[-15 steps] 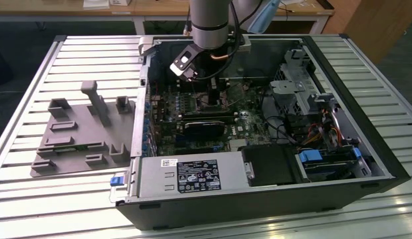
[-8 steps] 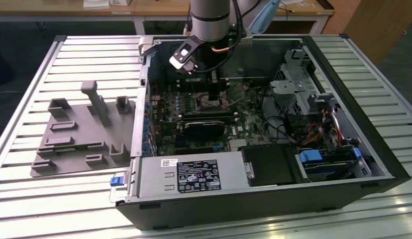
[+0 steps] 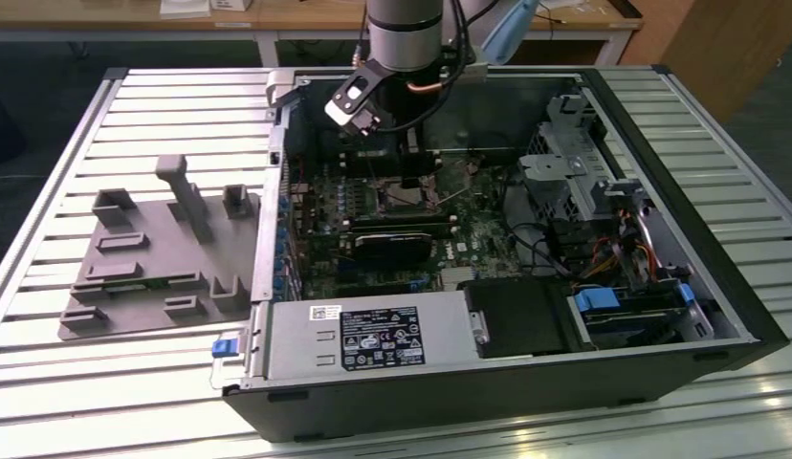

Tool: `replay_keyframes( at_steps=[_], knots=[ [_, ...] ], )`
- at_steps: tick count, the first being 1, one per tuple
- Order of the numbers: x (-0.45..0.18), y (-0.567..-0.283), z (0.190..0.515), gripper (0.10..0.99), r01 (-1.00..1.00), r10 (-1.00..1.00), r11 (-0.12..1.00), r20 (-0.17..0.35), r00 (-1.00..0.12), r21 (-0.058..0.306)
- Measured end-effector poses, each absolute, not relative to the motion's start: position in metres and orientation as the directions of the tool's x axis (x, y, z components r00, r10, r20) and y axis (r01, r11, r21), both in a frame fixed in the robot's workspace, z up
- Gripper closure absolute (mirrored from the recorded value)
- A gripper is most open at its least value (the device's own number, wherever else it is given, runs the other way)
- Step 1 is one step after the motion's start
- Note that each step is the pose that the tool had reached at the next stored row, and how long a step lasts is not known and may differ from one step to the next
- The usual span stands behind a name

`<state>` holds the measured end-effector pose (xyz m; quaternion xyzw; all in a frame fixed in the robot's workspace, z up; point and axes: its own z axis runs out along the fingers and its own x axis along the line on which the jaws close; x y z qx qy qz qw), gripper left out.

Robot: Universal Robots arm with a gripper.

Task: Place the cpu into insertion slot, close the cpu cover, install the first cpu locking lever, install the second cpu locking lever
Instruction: 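Place the cpu into insertion slot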

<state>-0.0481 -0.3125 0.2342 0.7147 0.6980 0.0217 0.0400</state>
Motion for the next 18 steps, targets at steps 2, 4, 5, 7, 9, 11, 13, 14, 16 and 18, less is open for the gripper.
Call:
replay_keyframes(
  at_steps=[2, 4, 5, 7, 9, 11, 13, 14, 16, 18],
  knots=[
    [-0.0481, -0.3125, 0.2342, 0.553, 0.996, 0.999, -0.022, -0.025, 0.025, 0.087],
    [-0.0481, -0.3125, 0.2343, 0.569, 0.996, 0.999, -0.022, -0.025, 0.025, 0.087],
    [-0.0481, -0.3125, 0.2343, 0.569, 0.996, 0.999, -0.022, -0.025, 0.025, 0.087],
    [-0.0481, -0.3125, 0.2343, 0.694, 0.996, 0.999, -0.022, -0.026, 0.025, 0.087],
    [-0.0481, -0.3125, 0.2343, 0.753, 0.996, 0.999, -0.022, -0.026, 0.025, 0.087],
    [-0.0481, -0.3125, 0.2343, 0.808, 0.996, 0.999, -0.022, -0.026, 0.025, 0.087],
    [-0.0481, -0.3125, 0.2343, 0.925, 0.996, 0.999, -0.022, -0.026, 0.025, 0.087],
    [-0.0481, -0.3125, 0.2343, 0.925, 0.996, 0.999, -0.022, -0.026, 0.025, 0.087],
    [-0.0481, -0.3125, 0.2343, 0.984, 0.996, 0.999, -0.022, -0.026, 0.025, 0.087],
    [-0.0481, -0.3125, 0.2343, 0.984, 0.996, 0.999, -0.022, -0.027, 0.025, 0.087]
  ],
)
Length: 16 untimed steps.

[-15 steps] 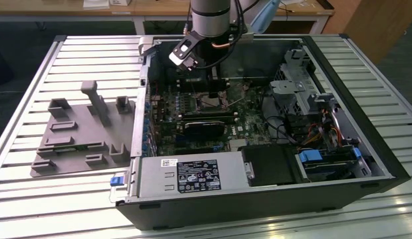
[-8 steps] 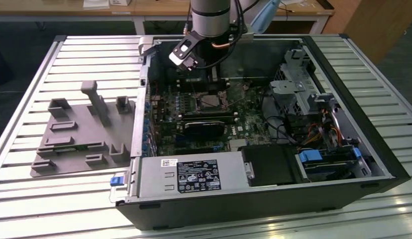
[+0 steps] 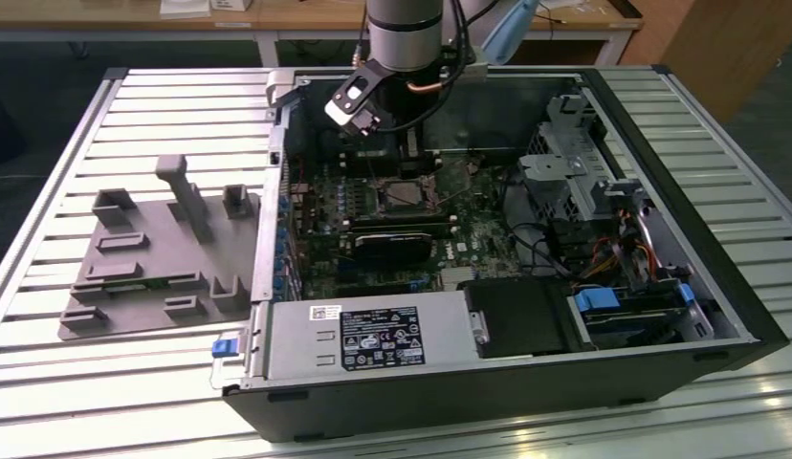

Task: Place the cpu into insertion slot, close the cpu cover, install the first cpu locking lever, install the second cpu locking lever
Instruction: 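Place the cpu into insertion slot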

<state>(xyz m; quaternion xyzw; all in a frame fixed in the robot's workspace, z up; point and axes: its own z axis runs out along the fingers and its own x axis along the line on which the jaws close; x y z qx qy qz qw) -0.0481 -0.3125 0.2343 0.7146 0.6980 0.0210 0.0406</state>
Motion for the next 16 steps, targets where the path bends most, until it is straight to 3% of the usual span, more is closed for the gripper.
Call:
replay_keyframes(
  at_steps=[16],
  knots=[
    [-0.048, -0.312, 0.249, 0.984, 0.996, 0.999, -0.022, -0.027, 0.025, 0.088]
  ],
)
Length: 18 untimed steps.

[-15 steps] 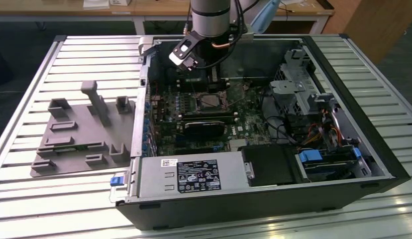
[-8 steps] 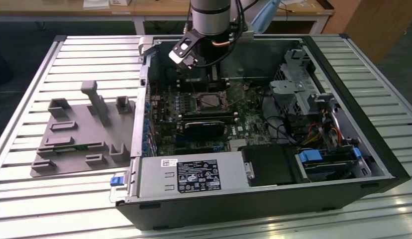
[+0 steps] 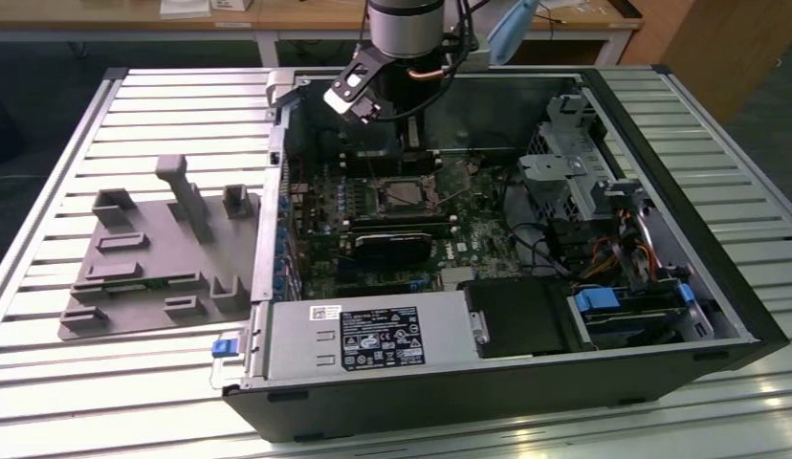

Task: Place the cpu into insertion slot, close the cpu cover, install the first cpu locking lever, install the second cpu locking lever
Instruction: 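Place the cpu into insertion slot, then close the cpu cover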

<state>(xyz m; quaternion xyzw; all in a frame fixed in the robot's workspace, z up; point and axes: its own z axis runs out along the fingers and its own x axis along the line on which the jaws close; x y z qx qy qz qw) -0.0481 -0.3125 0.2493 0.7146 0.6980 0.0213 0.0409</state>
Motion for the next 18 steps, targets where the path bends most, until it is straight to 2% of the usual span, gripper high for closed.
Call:
replay_keyframes(
  at_steps=[18],
  knots=[
    [-0.0415, -0.3123, 0.2502, 0.984, 0.996, 0.999, -0.022, -0.026, 0.025, 0.088]
  ],
)
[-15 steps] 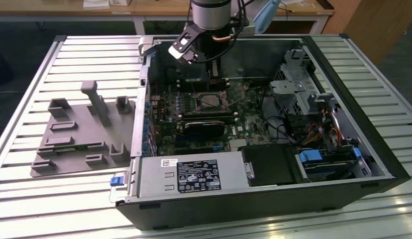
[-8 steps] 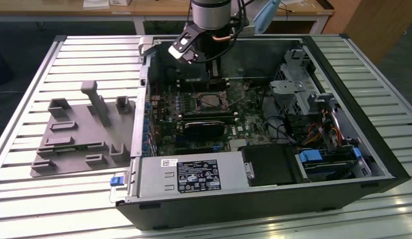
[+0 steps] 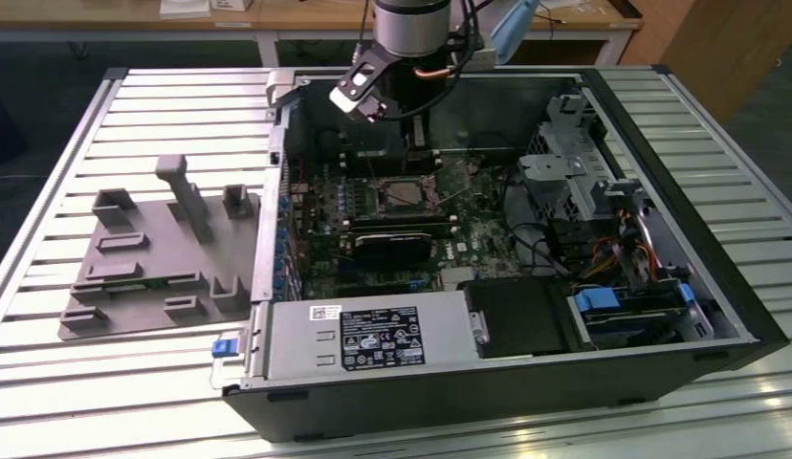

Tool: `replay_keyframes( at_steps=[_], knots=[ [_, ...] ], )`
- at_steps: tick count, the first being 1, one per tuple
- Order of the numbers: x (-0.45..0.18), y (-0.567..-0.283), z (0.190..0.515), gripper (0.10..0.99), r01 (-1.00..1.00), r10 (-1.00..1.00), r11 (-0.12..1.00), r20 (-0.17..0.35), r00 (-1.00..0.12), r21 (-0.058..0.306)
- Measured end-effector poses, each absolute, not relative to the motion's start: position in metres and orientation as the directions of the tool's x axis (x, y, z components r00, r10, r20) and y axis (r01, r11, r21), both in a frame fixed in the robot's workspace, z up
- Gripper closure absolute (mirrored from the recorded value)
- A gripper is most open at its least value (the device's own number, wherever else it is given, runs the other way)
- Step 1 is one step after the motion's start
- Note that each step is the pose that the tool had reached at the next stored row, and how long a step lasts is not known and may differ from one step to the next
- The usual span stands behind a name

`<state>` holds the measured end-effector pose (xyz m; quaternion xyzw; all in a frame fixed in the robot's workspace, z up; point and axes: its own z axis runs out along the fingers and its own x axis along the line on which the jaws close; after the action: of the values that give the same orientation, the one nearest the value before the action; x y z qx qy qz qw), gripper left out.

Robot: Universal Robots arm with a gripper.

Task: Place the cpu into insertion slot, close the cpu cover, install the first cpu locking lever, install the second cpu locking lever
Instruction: 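Close the cpu cover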

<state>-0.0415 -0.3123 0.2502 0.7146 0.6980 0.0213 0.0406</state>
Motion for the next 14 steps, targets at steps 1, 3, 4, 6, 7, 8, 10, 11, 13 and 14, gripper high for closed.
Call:
replay_keyframes(
  at_steps=[1, 3, 4, 6, 7, 8, 10, 11, 13, 14],
  knots=[
    [-0.040, -0.312, 0.250, 0.984, 0.996, 0.999, -0.022, -0.026, 0.025, 0.088],
    [-0.038, -0.312, 0.250, 0.984, 0.996, 0.999, -0.022, -0.026, 0.025, 0.088],
    [-0.037, -0.312, 0.250, 0.984, 0.996, 0.999, -0.022, -0.026, 0.025, 0.088],
    [-0.033, -0.312, 0.250, 0.984, 0.996, 0.999, -0.022, -0.026, 0.025, 0.088],
    [-0.032, -0.312, 0.250, 0.984, 0.996, 0.999, -0.022, -0.026, 0.025, 0.087],
    [-0.030, -0.312, 0.250, 0.984, 0.996, 0.999, -0.022, -0.026, 0.025, 0.087],
    [-0.029, -0.312, 0.250, 0.984, 0.996, 0.999, -0.022, -0.026, 0.025, 0.087],
    [-0.028, -0.312, 0.250, 0.984, 0.996, 0.999, -0.022, -0.026, 0.025, 0.087],
    [-0.028, -0.312, 0.251, 0.984, 0.996, 0.999, -0.022, -0.026, 0.025, 0.087],
    [-0.028, -0.312, 0.251, 0.984, 0.996, 0.999, -0.022, -0.027, 0.025, 0.087]
  ],
)
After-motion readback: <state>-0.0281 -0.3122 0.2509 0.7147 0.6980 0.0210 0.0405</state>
